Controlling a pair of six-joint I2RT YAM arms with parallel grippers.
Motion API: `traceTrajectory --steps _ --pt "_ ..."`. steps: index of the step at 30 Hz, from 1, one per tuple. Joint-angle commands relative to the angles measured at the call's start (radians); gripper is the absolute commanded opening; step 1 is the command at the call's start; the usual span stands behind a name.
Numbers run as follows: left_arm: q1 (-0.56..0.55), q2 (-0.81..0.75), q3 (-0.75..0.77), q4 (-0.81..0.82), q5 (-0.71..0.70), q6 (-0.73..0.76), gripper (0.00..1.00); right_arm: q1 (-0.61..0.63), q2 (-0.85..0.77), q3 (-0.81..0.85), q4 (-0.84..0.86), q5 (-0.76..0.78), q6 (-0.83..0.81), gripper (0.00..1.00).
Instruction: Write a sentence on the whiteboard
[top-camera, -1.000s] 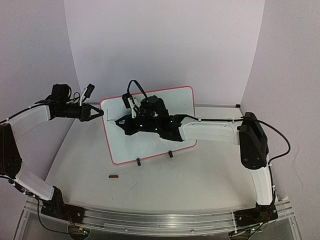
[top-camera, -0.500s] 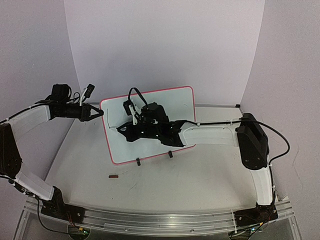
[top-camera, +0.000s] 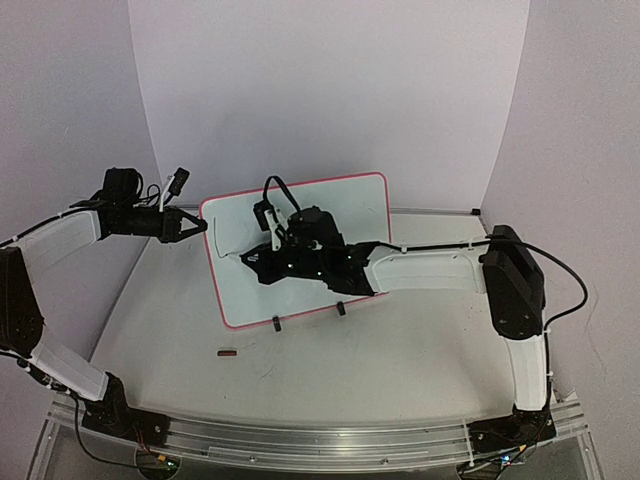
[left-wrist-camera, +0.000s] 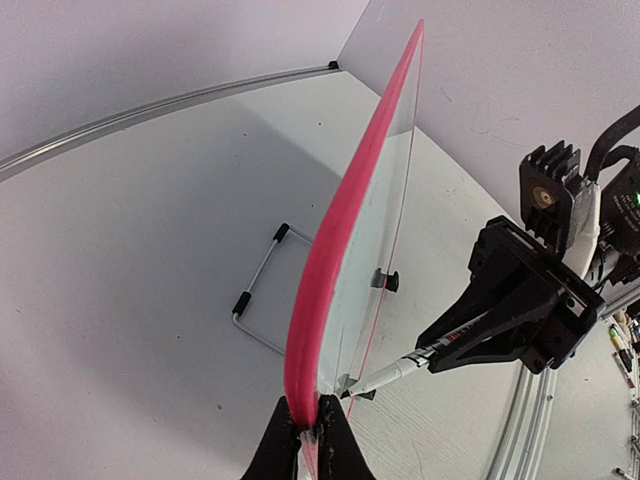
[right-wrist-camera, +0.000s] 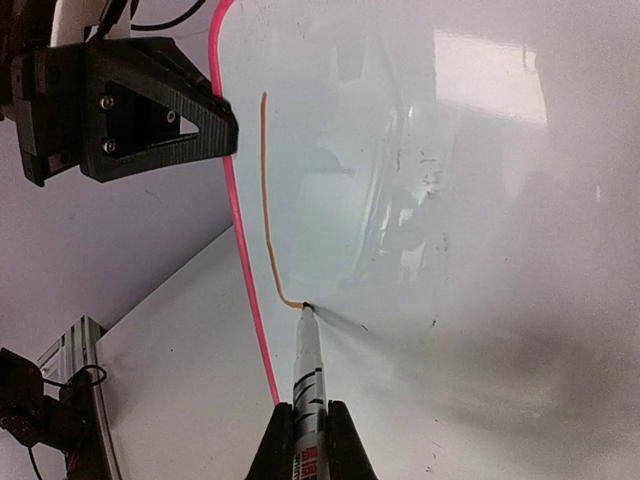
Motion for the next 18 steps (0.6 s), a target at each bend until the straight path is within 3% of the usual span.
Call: traceTrajectory --steps 1,8,18 --pt "0.002 -0.017 0.005 -0.010 -0.039 0.034 0.00 -0.021 -0.051 -0.016 0.025 0.042 -0.002 0.00" --pt "0.002 -0.017 0.006 -0.010 -0.040 0.036 0.00 -0.022 -0.138 -0.109 0.142 -0.152 -0.003 0.00" --pt "0.002 -0.020 0.004 -0.014 -0.043 0.036 0.00 -0.021 -0.122 -0.068 0.141 -0.078 0.006 0.00"
